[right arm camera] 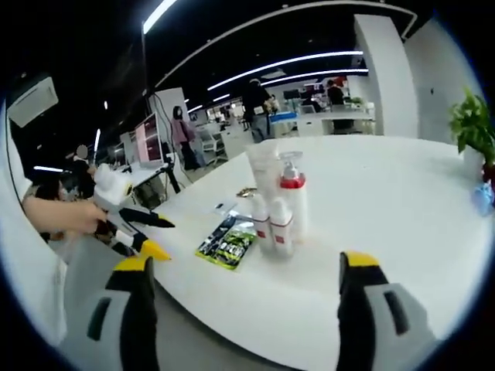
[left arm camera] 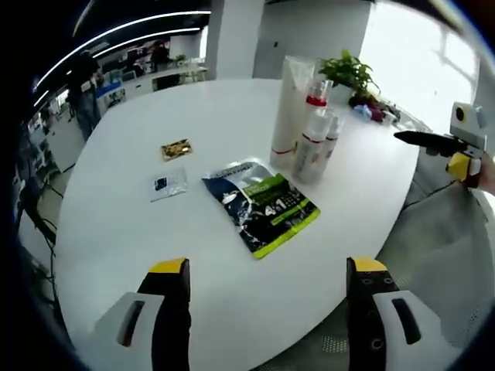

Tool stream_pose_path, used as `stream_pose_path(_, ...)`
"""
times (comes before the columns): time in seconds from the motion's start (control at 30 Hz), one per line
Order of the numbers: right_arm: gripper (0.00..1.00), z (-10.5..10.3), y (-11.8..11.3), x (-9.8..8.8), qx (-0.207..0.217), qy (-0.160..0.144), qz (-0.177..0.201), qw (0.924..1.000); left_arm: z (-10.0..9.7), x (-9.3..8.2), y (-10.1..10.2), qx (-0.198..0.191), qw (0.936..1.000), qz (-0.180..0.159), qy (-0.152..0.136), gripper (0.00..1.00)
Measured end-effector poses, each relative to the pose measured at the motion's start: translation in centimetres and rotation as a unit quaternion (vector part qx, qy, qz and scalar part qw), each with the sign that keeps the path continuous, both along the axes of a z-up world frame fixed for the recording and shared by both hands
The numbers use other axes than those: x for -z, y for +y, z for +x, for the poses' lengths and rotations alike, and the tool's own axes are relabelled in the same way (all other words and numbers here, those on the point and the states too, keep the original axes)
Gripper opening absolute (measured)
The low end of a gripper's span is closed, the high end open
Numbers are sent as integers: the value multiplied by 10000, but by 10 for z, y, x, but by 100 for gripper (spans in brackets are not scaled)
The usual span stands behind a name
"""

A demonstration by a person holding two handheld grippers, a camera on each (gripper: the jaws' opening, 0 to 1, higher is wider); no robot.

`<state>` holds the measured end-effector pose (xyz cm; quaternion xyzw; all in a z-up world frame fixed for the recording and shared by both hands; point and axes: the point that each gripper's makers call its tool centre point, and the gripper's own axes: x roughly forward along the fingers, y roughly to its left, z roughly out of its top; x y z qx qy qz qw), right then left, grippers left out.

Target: Arrange the skincare products in the storage area until every visible bottle or jar stands upright without overlapping.

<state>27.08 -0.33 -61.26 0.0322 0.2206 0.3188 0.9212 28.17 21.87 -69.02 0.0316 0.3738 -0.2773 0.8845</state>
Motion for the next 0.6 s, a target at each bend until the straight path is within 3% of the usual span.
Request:
stream_pose_path(0.27,100,-8,2,3,-122,67,-86,9999,-15,-16,12,-282,9996,11,-76,89)
stream_pose_path(0.6,100,-11,1,8,-129,132,-63,9998,-19,-38,22,-830,9958,-12,-382,95)
